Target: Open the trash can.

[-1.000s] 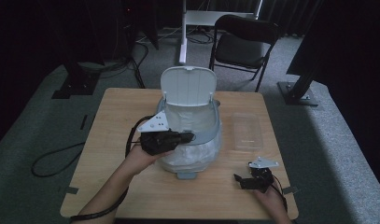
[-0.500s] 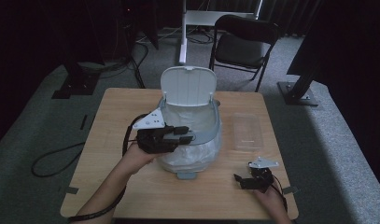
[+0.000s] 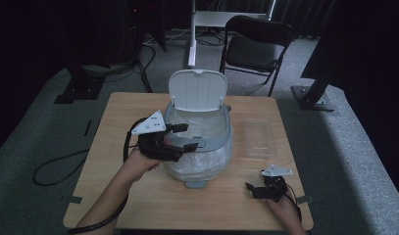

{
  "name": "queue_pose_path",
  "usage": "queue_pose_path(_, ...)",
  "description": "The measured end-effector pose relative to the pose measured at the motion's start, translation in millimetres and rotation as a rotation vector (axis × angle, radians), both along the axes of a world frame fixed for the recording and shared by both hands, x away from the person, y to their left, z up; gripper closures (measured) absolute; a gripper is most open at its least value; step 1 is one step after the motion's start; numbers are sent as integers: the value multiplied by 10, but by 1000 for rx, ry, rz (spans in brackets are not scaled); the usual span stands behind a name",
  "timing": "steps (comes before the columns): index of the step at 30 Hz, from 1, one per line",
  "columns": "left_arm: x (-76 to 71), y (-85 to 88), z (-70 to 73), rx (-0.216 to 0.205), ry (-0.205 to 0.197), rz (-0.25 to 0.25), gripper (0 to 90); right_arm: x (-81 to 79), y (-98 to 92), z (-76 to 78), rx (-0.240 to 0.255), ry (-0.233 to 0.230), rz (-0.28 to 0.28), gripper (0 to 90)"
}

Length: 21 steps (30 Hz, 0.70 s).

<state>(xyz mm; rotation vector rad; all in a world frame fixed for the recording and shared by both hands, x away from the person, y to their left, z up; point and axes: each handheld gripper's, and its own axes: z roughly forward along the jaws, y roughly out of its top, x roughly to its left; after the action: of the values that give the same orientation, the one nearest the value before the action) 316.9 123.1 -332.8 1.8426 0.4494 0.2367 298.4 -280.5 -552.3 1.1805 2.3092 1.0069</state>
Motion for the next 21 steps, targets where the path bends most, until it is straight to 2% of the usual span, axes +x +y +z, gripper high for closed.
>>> queue_pose_path(1,3,5,-2,0,3,8,196,0,0,0,0,-1,0,140)
queue_pose_path(4,10,31,-3,1,-4,39,190,0,0,0,0,0,0,140)
queue_pose_path(6,6,46,-7,6,-11,57,99,0,0,0,0,0,0,140)
queue_pose_path(9,-6,75,-11,17,-31,86,97,0,0,0,0,0,0,140)
queue_pose_path(11,-6,86,-13,27,-28,101,5,0,0,0,0,0,0,140)
queue_pose_path(14,0,121,-20,23,-30,123,5,0,0,0,0,0,0,140)
queue_pose_path(17,1,145,-42,38,-44,136,5,0,0,0,0,0,0,140)
queue_pose_path(21,-3,172,-74,43,-57,141,6,0,1,0,0,0,0,140)
